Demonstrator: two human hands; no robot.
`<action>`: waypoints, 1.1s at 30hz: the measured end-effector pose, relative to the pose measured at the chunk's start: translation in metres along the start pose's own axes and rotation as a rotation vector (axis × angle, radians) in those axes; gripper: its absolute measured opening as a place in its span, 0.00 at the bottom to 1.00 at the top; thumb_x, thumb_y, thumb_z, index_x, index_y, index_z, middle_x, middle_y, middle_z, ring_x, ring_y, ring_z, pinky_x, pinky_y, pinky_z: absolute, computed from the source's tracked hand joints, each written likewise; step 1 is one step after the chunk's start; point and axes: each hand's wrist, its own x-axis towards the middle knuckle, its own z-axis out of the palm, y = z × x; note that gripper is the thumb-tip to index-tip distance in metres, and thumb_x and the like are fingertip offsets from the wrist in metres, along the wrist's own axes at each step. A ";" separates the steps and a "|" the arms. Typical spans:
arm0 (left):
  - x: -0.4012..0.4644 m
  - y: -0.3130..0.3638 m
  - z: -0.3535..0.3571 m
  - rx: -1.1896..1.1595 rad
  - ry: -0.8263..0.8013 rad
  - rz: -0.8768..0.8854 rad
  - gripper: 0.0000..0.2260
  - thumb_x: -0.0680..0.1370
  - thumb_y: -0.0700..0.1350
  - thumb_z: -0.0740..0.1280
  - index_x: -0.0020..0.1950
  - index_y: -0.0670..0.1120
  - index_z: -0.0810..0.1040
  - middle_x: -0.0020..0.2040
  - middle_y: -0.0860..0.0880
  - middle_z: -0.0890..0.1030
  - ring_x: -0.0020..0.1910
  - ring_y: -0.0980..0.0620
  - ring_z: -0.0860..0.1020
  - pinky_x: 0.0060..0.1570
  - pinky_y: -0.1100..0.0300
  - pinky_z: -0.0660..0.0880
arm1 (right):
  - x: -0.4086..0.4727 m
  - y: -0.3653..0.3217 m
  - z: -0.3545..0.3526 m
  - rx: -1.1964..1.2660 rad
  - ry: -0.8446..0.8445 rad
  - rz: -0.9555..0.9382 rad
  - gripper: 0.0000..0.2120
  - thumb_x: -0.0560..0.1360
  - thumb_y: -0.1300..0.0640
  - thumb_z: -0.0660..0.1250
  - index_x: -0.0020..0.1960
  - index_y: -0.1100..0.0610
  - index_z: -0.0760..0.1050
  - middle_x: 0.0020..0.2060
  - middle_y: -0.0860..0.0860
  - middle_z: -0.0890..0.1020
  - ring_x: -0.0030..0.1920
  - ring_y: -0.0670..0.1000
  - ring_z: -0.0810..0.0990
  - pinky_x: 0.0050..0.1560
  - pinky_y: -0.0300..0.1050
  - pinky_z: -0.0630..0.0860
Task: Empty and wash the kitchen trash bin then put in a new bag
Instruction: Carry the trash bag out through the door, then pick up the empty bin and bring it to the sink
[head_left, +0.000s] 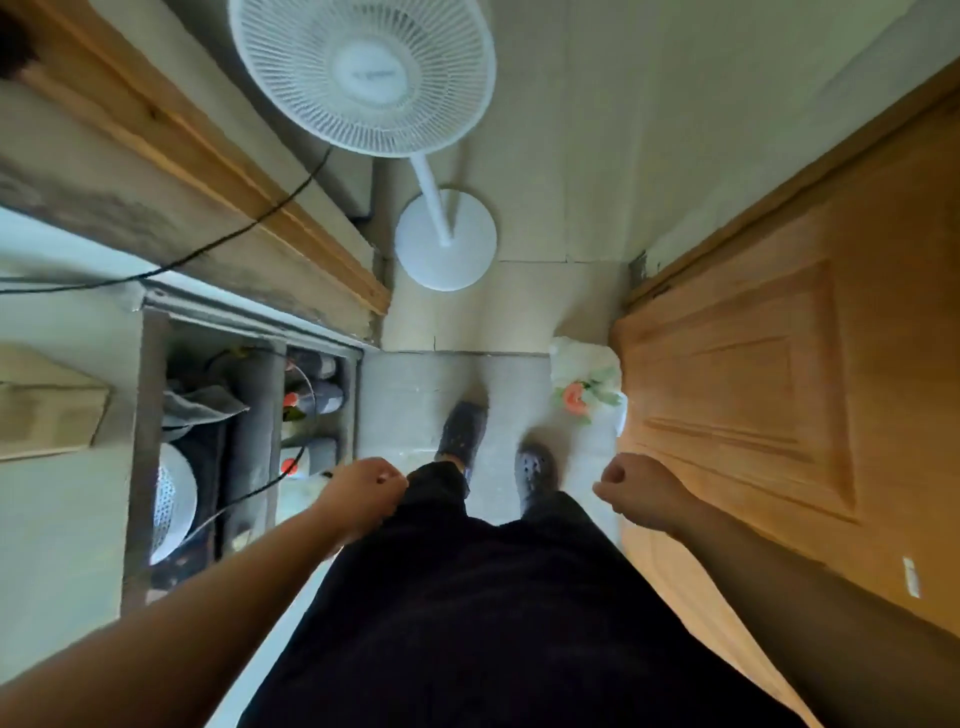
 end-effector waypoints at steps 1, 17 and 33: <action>-0.011 -0.016 0.005 -0.046 0.026 -0.040 0.10 0.78 0.42 0.65 0.40 0.40 0.79 0.40 0.37 0.82 0.39 0.45 0.79 0.42 0.50 0.77 | -0.002 0.008 -0.004 -0.030 -0.020 -0.008 0.11 0.75 0.54 0.68 0.37 0.59 0.74 0.36 0.61 0.79 0.38 0.58 0.78 0.38 0.46 0.67; -0.160 -0.209 0.115 -0.851 0.330 -0.249 0.09 0.78 0.43 0.64 0.48 0.40 0.82 0.46 0.43 0.85 0.46 0.43 0.84 0.48 0.47 0.82 | -0.021 -0.108 -0.006 -0.611 -0.018 -0.250 0.12 0.73 0.52 0.71 0.39 0.61 0.75 0.32 0.51 0.77 0.32 0.51 0.74 0.35 0.42 0.69; -0.317 -0.542 0.308 -1.438 0.373 -0.693 0.07 0.78 0.41 0.65 0.42 0.41 0.79 0.37 0.45 0.80 0.32 0.49 0.78 0.29 0.63 0.72 | -0.180 -0.315 0.468 -1.262 -0.352 -0.690 0.09 0.75 0.52 0.67 0.40 0.57 0.76 0.33 0.51 0.79 0.33 0.51 0.77 0.33 0.41 0.70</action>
